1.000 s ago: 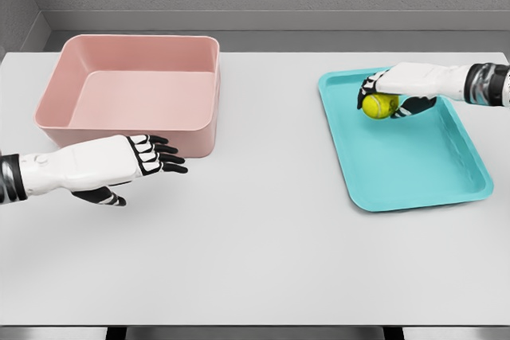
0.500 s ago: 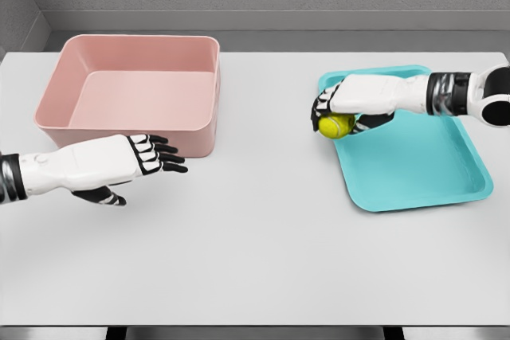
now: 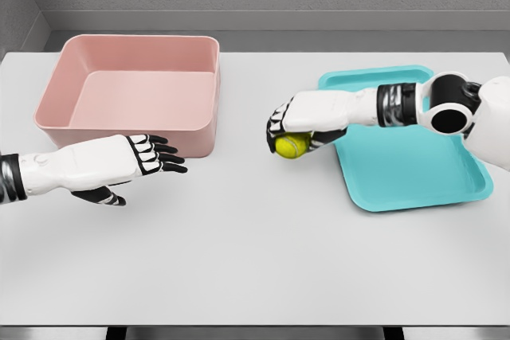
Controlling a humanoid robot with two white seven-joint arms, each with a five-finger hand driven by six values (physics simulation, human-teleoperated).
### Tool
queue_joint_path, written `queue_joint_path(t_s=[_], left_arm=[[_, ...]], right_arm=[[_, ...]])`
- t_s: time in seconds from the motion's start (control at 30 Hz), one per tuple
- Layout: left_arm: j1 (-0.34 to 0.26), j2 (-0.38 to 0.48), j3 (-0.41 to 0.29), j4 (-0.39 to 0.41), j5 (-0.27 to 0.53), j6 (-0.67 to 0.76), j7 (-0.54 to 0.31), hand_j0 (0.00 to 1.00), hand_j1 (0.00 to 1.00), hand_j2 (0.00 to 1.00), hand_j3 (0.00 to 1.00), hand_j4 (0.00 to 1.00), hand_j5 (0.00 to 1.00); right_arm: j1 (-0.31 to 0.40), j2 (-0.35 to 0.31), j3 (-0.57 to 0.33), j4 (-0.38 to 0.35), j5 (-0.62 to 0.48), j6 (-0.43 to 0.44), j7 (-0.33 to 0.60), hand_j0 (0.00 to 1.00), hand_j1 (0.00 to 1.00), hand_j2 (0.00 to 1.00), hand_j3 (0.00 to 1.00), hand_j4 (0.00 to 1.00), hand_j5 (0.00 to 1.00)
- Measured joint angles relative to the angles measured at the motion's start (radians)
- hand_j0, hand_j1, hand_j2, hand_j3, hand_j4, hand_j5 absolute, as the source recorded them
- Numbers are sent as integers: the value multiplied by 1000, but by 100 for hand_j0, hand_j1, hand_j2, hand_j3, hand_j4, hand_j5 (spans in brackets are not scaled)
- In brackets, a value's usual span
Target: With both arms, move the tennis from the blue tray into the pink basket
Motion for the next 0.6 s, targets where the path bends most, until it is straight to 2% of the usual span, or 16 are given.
queue_joint_path(t_s=[0.2,0.3,0.43,0.6], left_arm=[[14,22,20,0,-1,0,-1,100,100,100,100,100,100],[95,31,64,0,-4,0,-2,100,100,100,100,100,100],[101,63,120,2,-5,0,-3,100,100,100,100,100,100],[100,72,142,3,-3,0,-3,100,100,100,100,100,100]], right_arm=[[2,72,32,4,0,0,1,51,51,51,51,51,51],[6,97,54,2,1,0,1,50,50,50,50,50,50],[6,110,79,-5,-1,1,-2,50,50,50,50,50,50],[6,121,104,-16,-1,1,-4,50,50,50,50,50,50]])
